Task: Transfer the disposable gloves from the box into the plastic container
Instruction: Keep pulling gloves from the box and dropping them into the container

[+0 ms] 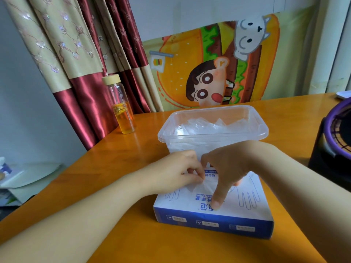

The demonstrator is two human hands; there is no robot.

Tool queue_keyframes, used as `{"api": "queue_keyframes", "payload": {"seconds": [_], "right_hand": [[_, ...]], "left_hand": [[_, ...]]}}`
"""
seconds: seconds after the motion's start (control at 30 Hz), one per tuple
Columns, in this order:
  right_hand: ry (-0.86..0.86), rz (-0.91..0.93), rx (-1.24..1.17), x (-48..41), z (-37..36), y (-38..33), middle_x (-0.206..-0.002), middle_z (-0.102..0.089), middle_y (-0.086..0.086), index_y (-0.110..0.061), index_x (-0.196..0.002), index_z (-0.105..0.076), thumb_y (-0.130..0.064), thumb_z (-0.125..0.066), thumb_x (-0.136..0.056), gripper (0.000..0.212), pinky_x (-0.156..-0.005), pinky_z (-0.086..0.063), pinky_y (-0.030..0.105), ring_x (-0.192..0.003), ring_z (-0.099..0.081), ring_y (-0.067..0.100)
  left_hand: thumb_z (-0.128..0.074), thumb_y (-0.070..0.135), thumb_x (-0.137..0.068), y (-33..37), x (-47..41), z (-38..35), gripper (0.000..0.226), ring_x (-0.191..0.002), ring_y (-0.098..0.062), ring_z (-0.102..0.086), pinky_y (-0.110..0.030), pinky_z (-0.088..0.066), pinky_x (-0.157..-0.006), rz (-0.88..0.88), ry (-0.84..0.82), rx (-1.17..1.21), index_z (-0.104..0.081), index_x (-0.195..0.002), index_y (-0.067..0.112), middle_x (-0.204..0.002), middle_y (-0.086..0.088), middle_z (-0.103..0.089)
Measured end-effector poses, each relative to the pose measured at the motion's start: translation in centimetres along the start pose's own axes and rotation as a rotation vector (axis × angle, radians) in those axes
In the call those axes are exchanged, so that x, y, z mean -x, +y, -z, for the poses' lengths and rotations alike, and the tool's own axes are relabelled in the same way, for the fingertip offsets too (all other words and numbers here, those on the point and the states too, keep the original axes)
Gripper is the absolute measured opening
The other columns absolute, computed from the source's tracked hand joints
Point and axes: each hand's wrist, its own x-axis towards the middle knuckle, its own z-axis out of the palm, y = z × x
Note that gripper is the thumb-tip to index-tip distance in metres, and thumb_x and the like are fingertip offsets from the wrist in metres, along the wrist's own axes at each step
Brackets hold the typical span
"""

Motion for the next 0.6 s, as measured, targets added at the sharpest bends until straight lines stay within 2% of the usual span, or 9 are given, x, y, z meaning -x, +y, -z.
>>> {"api": "queue_keyframes", "payload": {"seconds": [0.17, 0.27, 0.37, 0.43, 0.47, 0.53, 0.6], "right_hand": [[0.005, 0.006, 0.027, -0.4, 0.0, 0.2, -0.111, -0.066, 0.003, -0.029, -0.133, -0.038, -0.057, -0.084, -0.052, 0.097, -0.072, -0.057, 0.024, -0.09, -0.069, 0.017], [0.004, 0.013, 0.063, -0.5, 0.0, 0.3, -0.11, -0.067, 0.002, -0.031, -0.133, -0.038, -0.062, -0.083, -0.048, 0.101, -0.08, -0.057, 0.03, -0.094, -0.068, 0.019], [-0.005, 0.025, 0.061, -0.7, 0.0, 0.3, -0.111, -0.067, 0.002, -0.03, -0.126, -0.043, -0.063, -0.082, -0.049, 0.093, -0.082, -0.057, 0.031, -0.093, -0.068, 0.017], [-0.006, 0.041, 0.064, -0.7, -0.1, 0.3, -0.112, -0.067, 0.004, -0.029, -0.124, -0.045, -0.062, -0.082, -0.051, 0.088, -0.083, -0.057, 0.032, -0.093, -0.068, 0.017], [0.0, 0.044, 0.065, -0.6, -0.1, 0.3, -0.112, -0.066, 0.004, -0.029, -0.126, -0.044, -0.061, -0.082, -0.051, 0.09, -0.083, -0.056, 0.031, -0.094, -0.067, 0.018], [0.011, 0.044, 0.074, -0.5, 0.0, 0.3, -0.112, -0.066, 0.003, -0.029, -0.13, -0.041, -0.062, -0.082, -0.052, 0.094, -0.08, -0.056, 0.028, -0.094, -0.067, 0.018], [0.025, 0.044, 0.085, -0.4, 0.1, 0.3, -0.114, -0.065, 0.003, -0.026, -0.13, -0.042, -0.063, -0.081, -0.053, 0.094, -0.078, -0.055, 0.027, -0.096, -0.066, 0.018]], "left_hand": [[-0.056, 0.025, -0.095, -0.2, 0.9, -0.6, 0.019, -0.09, 0.002, -0.051, -0.007, -0.041, -0.075, 0.06, 0.081, 0.165, -0.054, -0.083, 0.039, -0.094, 0.016, -0.05], [-0.055, 0.023, -0.095, -0.4, 1.1, -0.8, 0.02, -0.093, 0.001, -0.052, -0.007, -0.042, -0.078, 0.08, 0.115, 0.234, -0.054, -0.083, 0.039, -0.096, 0.014, -0.052], [-0.056, 0.032, -0.094, -0.2, 1.2, -0.7, 0.009, -0.098, 0.002, -0.05, -0.009, -0.042, -0.081, 0.08, 0.03, 0.167, -0.053, -0.095, 0.04, -0.101, 0.02, -0.048], [-0.061, 0.04, -0.09, 0.0, 1.0, -0.7, 0.02, -0.099, 0.002, -0.049, -0.01, -0.04, -0.08, 0.059, -0.008, 0.055, -0.056, -0.109, 0.037, -0.101, 0.023, -0.045], [-0.062, 0.04, -0.089, 0.1, 0.8, -0.8, 0.021, -0.097, 0.0, -0.05, -0.01, -0.04, -0.077, 0.052, -0.007, 0.014, -0.059, -0.109, 0.035, -0.098, 0.022, -0.046], [-0.062, 0.035, -0.09, 0.7, 0.5, -1.3, 0.01, -0.088, -0.004, -0.054, -0.013, -0.043, -0.07, 0.051, 0.052, 0.005, -0.064, -0.098, 0.029, -0.092, 0.016, -0.05], [-0.061, 0.03, -0.092, 1.0, 0.2, -2.1, 0.006, -0.084, -0.004, -0.057, -0.012, -0.044, -0.066, 0.098, 0.157, 0.125, -0.063, -0.087, 0.028, -0.09, 0.012, -0.054]]}}
